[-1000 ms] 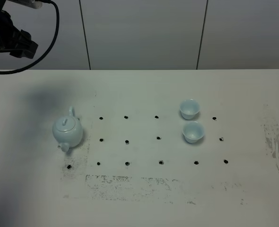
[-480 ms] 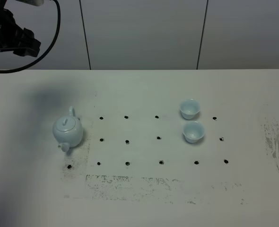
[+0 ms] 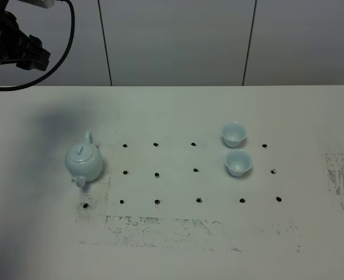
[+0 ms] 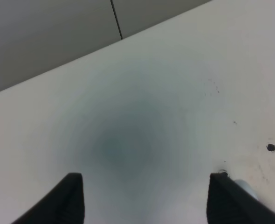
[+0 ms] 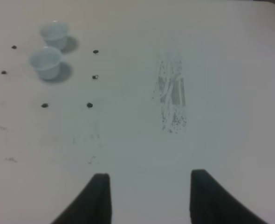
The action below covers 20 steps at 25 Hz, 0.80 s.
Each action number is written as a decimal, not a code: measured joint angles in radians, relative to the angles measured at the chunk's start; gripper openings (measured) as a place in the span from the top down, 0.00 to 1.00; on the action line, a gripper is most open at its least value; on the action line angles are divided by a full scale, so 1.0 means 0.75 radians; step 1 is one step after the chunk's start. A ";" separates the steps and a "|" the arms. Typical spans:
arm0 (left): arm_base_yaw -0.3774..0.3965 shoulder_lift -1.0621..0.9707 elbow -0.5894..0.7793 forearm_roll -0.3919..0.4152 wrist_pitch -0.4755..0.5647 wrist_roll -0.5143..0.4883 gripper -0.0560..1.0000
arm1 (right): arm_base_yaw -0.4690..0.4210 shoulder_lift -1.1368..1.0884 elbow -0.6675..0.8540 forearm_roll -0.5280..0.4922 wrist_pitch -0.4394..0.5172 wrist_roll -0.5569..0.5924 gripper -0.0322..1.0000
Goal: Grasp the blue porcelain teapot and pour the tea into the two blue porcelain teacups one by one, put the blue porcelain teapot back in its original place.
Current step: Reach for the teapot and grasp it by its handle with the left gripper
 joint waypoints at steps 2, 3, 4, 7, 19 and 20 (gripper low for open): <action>0.000 0.000 0.000 0.000 0.001 0.000 0.44 | 0.000 -0.003 0.000 0.003 0.000 -0.002 0.60; 0.000 0.000 0.000 0.000 0.001 0.000 0.44 | 0.000 -0.003 0.000 0.003 0.000 -0.002 0.60; 0.000 0.000 0.000 0.000 0.001 0.000 0.44 | 0.000 -0.003 0.000 0.003 0.000 -0.002 0.60; 0.000 0.000 0.000 0.000 0.001 0.001 0.44 | 0.000 -0.003 0.000 0.003 0.000 0.000 0.60; -0.129 -0.025 0.000 0.113 0.104 0.014 0.44 | 0.000 -0.003 0.000 0.003 0.000 0.000 0.60; -0.167 -0.025 0.000 0.149 0.104 -0.025 0.44 | 0.000 -0.003 0.000 0.003 0.000 0.000 0.60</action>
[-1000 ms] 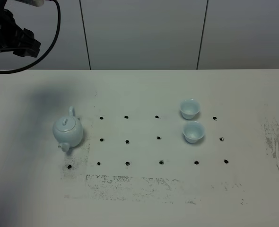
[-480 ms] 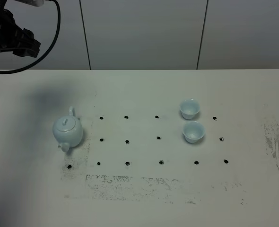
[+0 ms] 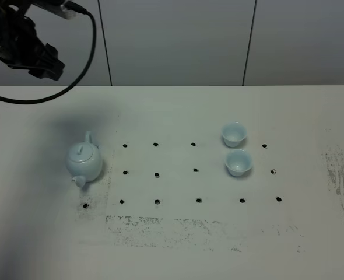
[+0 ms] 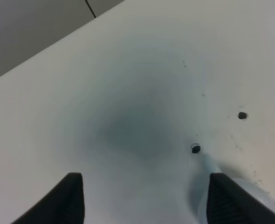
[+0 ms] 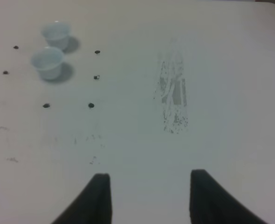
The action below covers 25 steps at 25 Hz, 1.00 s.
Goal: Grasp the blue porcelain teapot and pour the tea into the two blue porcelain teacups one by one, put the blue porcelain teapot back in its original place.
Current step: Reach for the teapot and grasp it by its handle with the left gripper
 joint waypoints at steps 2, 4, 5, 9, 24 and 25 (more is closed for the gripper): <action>-0.071 0.005 0.000 0.080 -0.004 -0.069 0.44 | 0.000 0.000 0.000 0.000 0.000 0.000 0.60; -0.160 0.028 0.000 0.138 -0.022 -0.142 0.44 | 0.000 0.000 0.000 0.000 0.000 0.000 0.61; -0.160 0.028 0.000 0.138 -0.022 -0.142 0.44 | 0.000 0.000 0.000 0.000 0.000 0.000 0.61; -0.195 0.077 0.000 0.137 -0.031 -0.217 0.44 | 0.000 0.000 0.000 0.000 0.000 0.000 0.61; -0.171 0.372 0.000 0.126 -0.084 -0.275 0.44 | 0.000 0.000 0.000 0.000 0.000 0.000 0.61; -0.167 0.384 0.000 0.126 -0.088 -0.275 0.44 | 0.000 0.000 0.000 0.000 0.000 0.000 0.61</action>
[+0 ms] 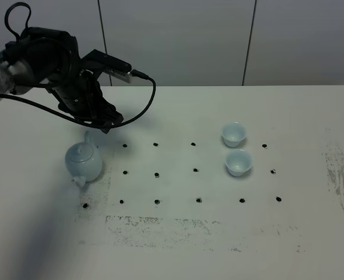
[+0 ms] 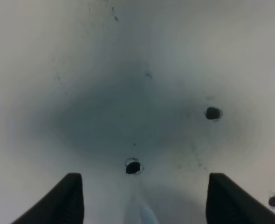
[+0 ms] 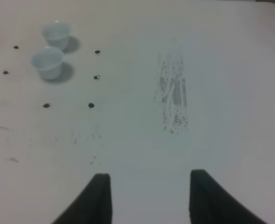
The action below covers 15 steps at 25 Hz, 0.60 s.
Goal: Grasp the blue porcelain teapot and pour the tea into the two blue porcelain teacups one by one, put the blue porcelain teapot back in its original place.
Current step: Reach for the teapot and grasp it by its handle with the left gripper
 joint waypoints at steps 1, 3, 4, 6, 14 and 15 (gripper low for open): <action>0.005 0.005 0.000 0.003 0.000 0.000 0.44 | 0.000 0.000 0.000 0.000 0.000 0.000 0.61; 0.017 0.016 0.000 0.010 -0.004 0.000 0.44 | 0.000 0.000 0.000 0.000 0.000 0.000 0.61; 0.024 0.018 0.000 0.013 -0.004 0.003 0.44 | 0.000 0.000 0.000 0.000 0.000 0.000 0.61; 0.037 0.023 0.000 0.031 -0.002 0.004 0.44 | 0.000 0.000 0.000 0.000 0.000 0.000 0.61; 0.091 0.025 0.000 0.063 0.028 0.049 0.44 | 0.000 0.000 0.000 0.000 0.000 0.000 0.61; 0.095 0.025 0.000 0.063 0.034 0.055 0.44 | 0.000 0.000 0.000 0.000 0.000 0.000 0.61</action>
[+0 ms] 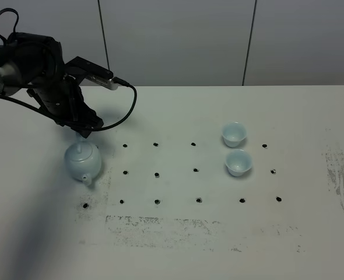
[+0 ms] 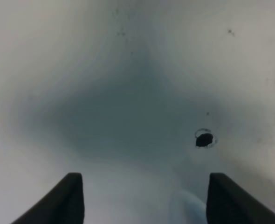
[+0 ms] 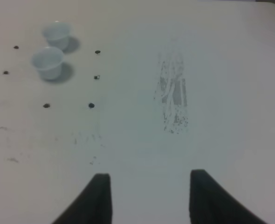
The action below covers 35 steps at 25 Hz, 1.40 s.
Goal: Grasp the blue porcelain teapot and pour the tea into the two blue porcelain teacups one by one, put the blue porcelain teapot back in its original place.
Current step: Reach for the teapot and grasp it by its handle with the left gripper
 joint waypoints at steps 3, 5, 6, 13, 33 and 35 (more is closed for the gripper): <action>0.011 0.000 0.000 0.000 0.010 0.017 0.44 | 0.000 0.000 0.000 0.000 0.000 0.000 0.61; 0.022 0.000 0.000 0.000 0.022 0.035 0.44 | 0.000 0.000 0.000 0.000 0.000 0.000 0.61; 0.024 0.000 0.000 0.000 0.027 0.042 0.44 | 0.000 0.000 0.000 0.000 0.000 0.000 0.61; 0.058 0.000 0.000 0.021 0.079 0.099 0.44 | 0.000 0.000 0.000 0.000 0.000 0.000 0.61; 0.084 -0.010 0.000 0.039 0.143 0.107 0.44 | 0.000 0.000 0.000 0.001 0.000 0.000 0.61; 0.096 -0.034 0.000 0.039 0.115 0.104 0.44 | 0.000 0.000 0.000 0.001 0.000 0.000 0.61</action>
